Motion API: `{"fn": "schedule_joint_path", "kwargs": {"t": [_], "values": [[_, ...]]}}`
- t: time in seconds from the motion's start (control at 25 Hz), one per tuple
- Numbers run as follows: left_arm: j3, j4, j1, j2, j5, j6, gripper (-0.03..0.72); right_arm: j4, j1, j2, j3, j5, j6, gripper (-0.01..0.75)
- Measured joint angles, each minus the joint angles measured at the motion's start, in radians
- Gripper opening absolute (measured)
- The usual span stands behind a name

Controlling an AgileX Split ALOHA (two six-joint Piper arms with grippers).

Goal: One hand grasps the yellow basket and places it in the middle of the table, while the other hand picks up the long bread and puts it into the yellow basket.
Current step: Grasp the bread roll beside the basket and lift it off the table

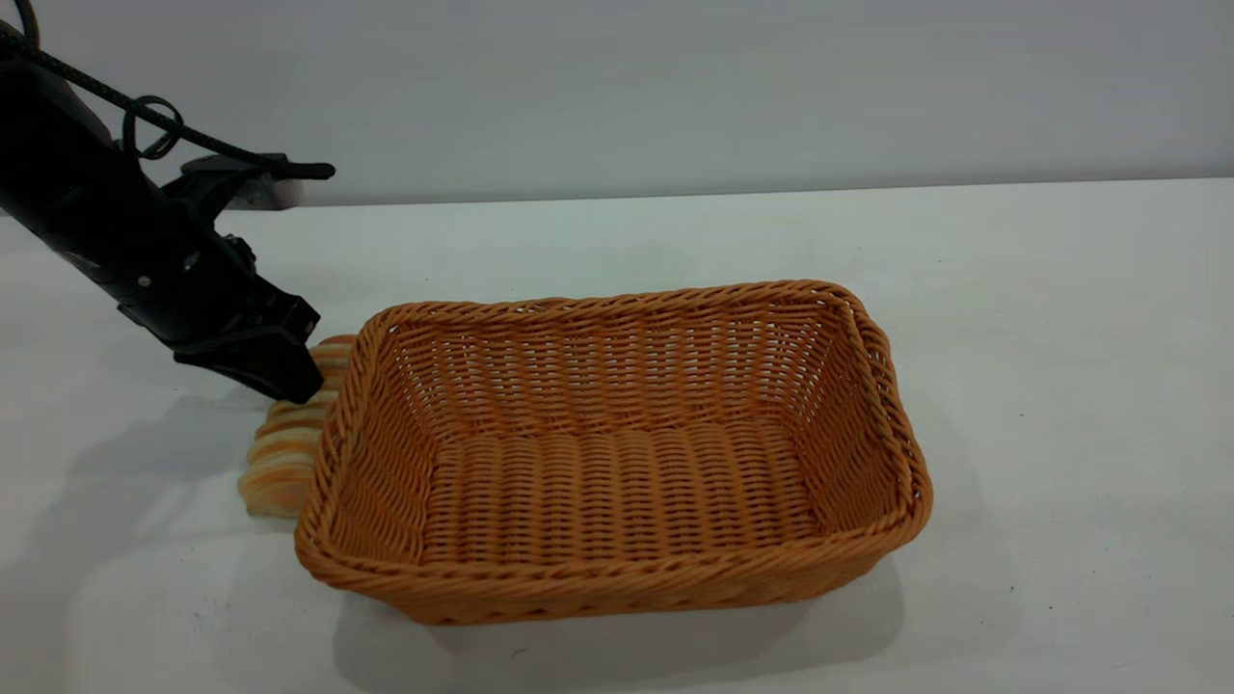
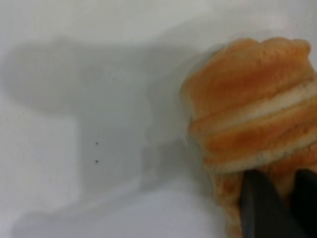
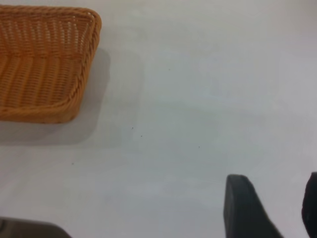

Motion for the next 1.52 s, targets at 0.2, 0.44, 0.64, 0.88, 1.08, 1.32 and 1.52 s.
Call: {"fn": "schedule_joint_path", "kwargs": {"t": [0.2, 0.44, 0.64, 0.88, 1.08, 1.32, 1.52], "values": [[0.0, -0.001, 0.0, 0.0, 0.0, 0.016, 0.046, 0.0, 0.0, 0.0, 0.0, 0.0, 0.0, 0.327], [0.0, -0.002, 0.0, 0.0, 0.0, 0.03, -0.008, 0.0, 0.0, 0.0, 0.0, 0.0, 0.0, 0.327], [0.0, -0.004, 0.0, -0.002, 0.002, 0.03, -0.009, 0.0, 0.0, 0.0, 0.0, 0.0, 0.0, 0.327], [0.0, -0.003, 0.0, -0.044, 0.002, 0.03, -0.009, 0.0, 0.0, 0.0, 0.0, 0.0, 0.0, 0.327], [0.0, -0.002, 0.0, -0.085, 0.014, 0.03, -0.01, 0.0, 0.0, 0.0, 0.0, 0.0, 0.0, 0.326], [0.0, 0.015, 0.0, -0.13, 0.053, 0.018, -0.01, 0.0, 0.0, 0.0, 0.0, 0.0, 0.0, 0.326], [0.0, 0.111, 0.0, -0.209, 0.061, -0.055, -0.01, 0.0, 0.0, 0.0, 0.0, 0.0, 0.0, 0.326]]}}
